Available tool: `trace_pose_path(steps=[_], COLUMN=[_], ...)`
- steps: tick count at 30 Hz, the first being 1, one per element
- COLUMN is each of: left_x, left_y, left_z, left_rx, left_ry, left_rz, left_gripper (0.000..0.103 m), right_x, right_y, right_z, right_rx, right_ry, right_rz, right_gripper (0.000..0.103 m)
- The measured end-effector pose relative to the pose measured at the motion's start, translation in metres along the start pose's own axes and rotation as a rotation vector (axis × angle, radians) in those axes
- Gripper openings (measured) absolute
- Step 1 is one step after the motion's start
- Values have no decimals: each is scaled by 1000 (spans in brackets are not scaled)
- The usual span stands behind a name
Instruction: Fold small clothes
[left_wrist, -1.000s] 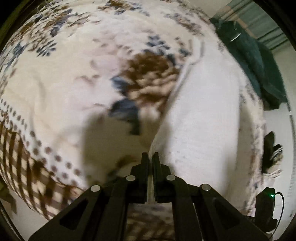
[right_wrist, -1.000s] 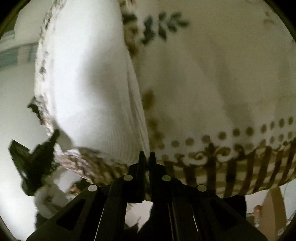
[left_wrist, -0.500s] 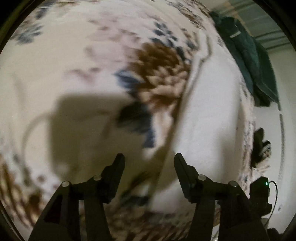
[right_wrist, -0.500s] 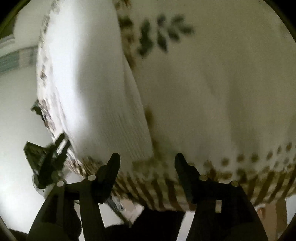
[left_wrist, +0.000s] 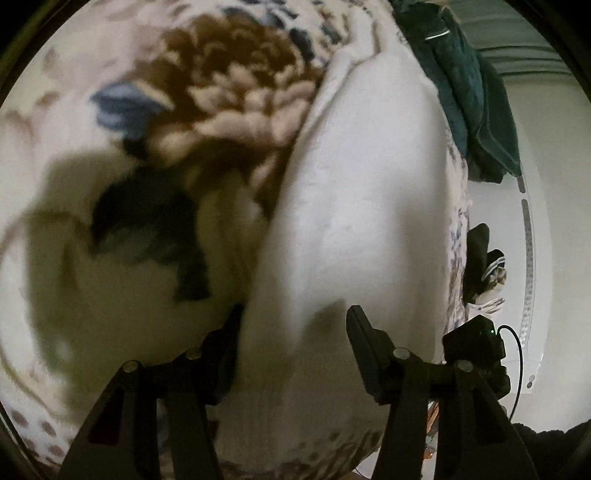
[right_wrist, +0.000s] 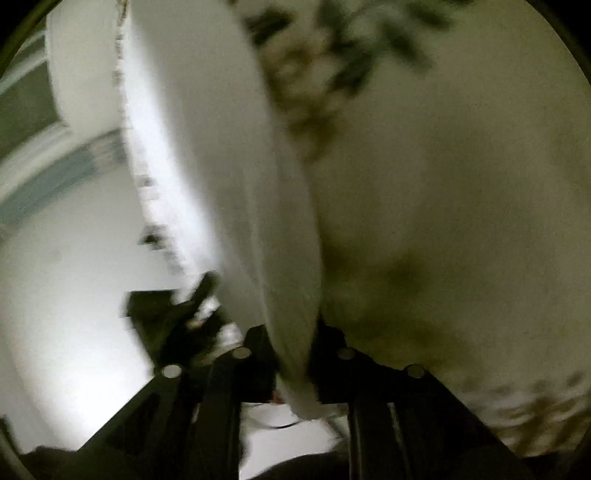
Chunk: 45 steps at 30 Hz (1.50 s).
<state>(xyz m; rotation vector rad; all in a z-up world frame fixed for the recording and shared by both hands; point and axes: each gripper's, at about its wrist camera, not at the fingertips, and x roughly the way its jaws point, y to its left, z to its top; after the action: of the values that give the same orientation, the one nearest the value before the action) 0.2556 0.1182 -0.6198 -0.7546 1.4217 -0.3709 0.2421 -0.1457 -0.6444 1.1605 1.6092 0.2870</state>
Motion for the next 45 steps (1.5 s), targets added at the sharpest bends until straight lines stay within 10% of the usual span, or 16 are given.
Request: trace_pose_path(steps=[7, 8, 10, 19, 22, 27, 35, 41, 43, 44, 45], left_x=[5, 6, 8, 4, 11, -34, -26, 49, 64, 67, 66], left_y=[-11, -15, -18, -51, -44, -53, -115, -140, -142, -147, -150], left_z=[-3, -5, -7, -41, -30, 17, 178, 265, 279, 282, 282], left_rx=[44, 60, 70, 30, 5, 33, 217, 267, 295, 316, 336], left_ry=[-6, -14, -4, 7, 62, -28, -186, -138, -144, -157, -164], left_rz=[39, 57, 60, 0, 56, 148, 131, 158, 202, 199, 199], left_gripper=[51, 49, 10, 8, 13, 58, 62, 62, 53, 15, 7], right_x=[16, 17, 19, -40, -33, -52, -106, -108, -109, -108, -98], right_y=[10, 11, 9, 5, 19, 52, 147, 206, 217, 219, 228], right_z=[9, 8, -2, -23, -10, 9, 125, 250, 281, 291, 297], right_rx=[-62, -64, -58, -25, -57, -69, -122, -159, -153, -158, -172], right_ry=[41, 32, 15, -50, -6, -2, -276, -414, -411, -402, -395], right_rz=[-36, -31, -26, -125, -196, -289, -265, -273, -268, -280, -295], right_gripper=[60, 52, 15, 12, 28, 52, 64, 65, 65, 65, 65])
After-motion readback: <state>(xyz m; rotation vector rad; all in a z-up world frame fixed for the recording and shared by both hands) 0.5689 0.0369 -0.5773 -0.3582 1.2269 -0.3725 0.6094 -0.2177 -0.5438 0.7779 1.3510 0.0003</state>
